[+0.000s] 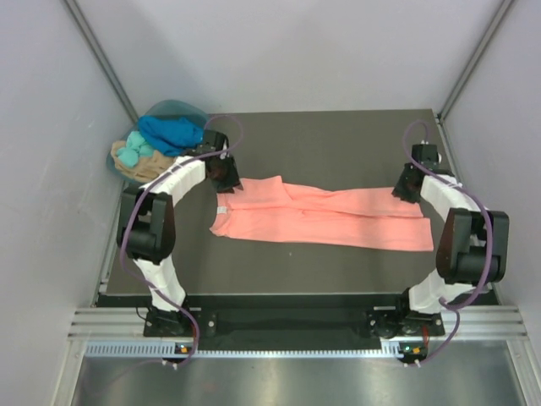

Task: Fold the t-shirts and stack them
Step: Fold the tshirt

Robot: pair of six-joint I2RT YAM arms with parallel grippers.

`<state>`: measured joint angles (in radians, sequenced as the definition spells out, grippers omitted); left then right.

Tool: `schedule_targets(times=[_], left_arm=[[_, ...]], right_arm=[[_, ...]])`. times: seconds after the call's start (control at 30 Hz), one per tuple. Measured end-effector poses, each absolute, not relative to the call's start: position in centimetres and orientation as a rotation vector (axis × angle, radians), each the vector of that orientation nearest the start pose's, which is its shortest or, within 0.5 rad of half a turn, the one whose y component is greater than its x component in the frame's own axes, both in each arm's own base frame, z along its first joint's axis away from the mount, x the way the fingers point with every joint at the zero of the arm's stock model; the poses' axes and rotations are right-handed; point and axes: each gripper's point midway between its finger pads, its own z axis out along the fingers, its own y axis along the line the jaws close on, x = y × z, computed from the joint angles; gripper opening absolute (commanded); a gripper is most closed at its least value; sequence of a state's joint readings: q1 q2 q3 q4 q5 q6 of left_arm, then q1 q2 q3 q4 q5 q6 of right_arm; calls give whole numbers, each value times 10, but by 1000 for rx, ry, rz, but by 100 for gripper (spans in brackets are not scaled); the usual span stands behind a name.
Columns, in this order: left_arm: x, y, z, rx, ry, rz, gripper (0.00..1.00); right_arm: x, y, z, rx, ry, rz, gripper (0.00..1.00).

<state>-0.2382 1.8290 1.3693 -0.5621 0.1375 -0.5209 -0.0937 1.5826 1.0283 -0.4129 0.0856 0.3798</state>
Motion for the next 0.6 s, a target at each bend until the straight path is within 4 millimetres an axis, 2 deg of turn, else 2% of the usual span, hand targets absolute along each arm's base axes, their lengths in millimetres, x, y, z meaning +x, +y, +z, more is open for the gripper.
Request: schedule_targets(times=[0.1, 0.2, 0.3, 0.33, 0.47, 0.53, 0.6], left_arm=[[402, -139, 63, -374, 2678, -389, 39], [389, -127, 43, -444, 2724, -299, 40], [379, -117, 31, -518, 2744, -224, 40], [377, -116, 29, -544, 2746, -210, 40], [377, -115, 33, -591, 2726, -210, 41], [381, -118, 44, -582, 2703, -244, 41], [394, -128, 61, -537, 2662, -325, 41]], right_arm=[[364, -42, 57, 689, 2478, -31, 26], [347, -50, 40, 769, 2499, -82, 27], [327, -56, 21, 865, 2511, -120, 27], [329, -57, 24, 879, 2489, -117, 27], [327, -58, 30, 930, 2449, -108, 27], [329, -57, 36, 944, 2424, -93, 27], [332, -55, 44, 952, 2395, -65, 28]])
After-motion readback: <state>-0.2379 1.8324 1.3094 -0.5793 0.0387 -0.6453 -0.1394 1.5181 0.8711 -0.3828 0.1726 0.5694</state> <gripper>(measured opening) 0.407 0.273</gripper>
